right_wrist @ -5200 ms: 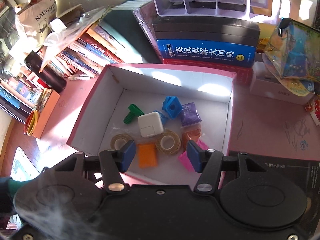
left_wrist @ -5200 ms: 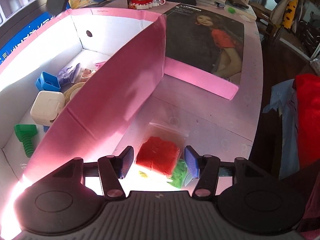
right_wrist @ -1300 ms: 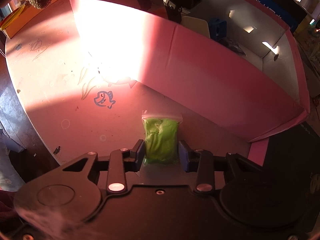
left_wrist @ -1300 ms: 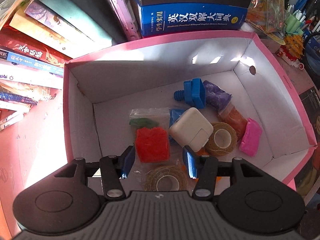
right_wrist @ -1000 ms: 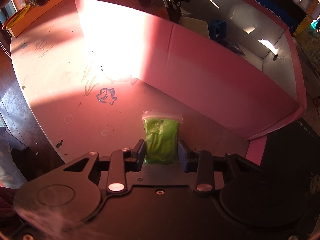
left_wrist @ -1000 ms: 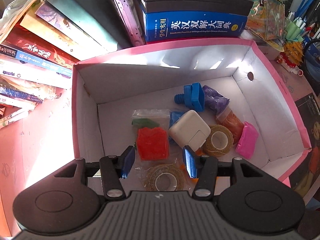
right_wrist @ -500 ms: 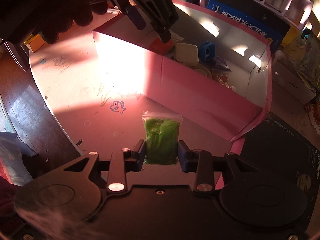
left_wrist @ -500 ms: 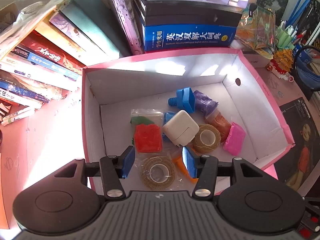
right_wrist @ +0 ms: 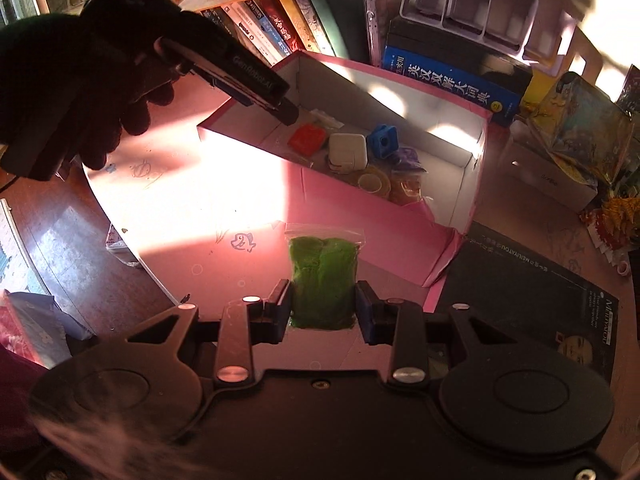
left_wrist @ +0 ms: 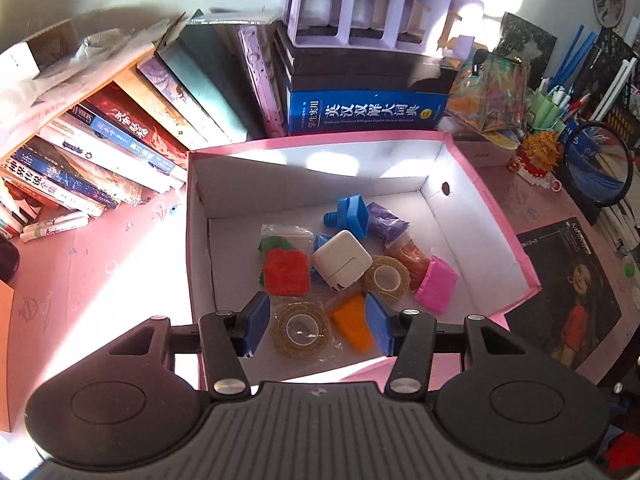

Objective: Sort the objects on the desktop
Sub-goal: 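Carry the green clay bag with the right gripper into the pink box and release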

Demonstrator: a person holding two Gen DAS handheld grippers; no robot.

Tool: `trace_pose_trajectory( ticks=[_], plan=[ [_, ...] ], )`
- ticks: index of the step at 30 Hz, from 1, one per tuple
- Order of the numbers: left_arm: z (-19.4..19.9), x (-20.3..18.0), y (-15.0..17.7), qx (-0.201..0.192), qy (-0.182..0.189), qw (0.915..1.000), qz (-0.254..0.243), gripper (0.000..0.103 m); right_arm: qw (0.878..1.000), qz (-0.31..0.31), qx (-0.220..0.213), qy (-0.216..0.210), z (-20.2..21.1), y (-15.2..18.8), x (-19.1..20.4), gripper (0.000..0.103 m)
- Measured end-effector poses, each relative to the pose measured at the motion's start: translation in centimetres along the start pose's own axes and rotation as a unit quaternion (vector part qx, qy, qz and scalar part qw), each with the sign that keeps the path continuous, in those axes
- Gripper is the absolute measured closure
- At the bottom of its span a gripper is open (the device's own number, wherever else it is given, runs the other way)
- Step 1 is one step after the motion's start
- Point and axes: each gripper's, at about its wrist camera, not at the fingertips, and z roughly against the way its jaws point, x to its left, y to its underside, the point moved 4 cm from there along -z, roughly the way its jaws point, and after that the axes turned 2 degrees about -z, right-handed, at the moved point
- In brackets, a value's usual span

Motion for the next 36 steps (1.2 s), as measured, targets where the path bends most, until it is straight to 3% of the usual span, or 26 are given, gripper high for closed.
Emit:
trace_pose_trajectory(
  ticks=[8,18,26,36],
  plan=[
    [3.5,-0.8,2.2,-0.033,0.011,0.9994,-0.01,0.052,0.999,-0.008,-0.031,-0.003,2.2,-2.5,-1.2,0.069],
    [6.6,-1.0,5.0,-0.064,0.02,0.9975,-0.02,0.052,0.999,-0.015,-0.036,-0.007,-0.8,-8.5,-4.2,0.069],
    [6.9,0.2,6.8,-0.064,0.029,0.9975,0.006,0.052,1.0,-0.018,0.008,0.001,-7.0,-11.5,-5.9,0.069],
    [6.0,0.5,7.5,-0.051,0.042,0.9977,0.014,0.052,0.995,-0.044,0.089,0.015,-13.0,-12.1,-7.7,0.069]
  ],
)
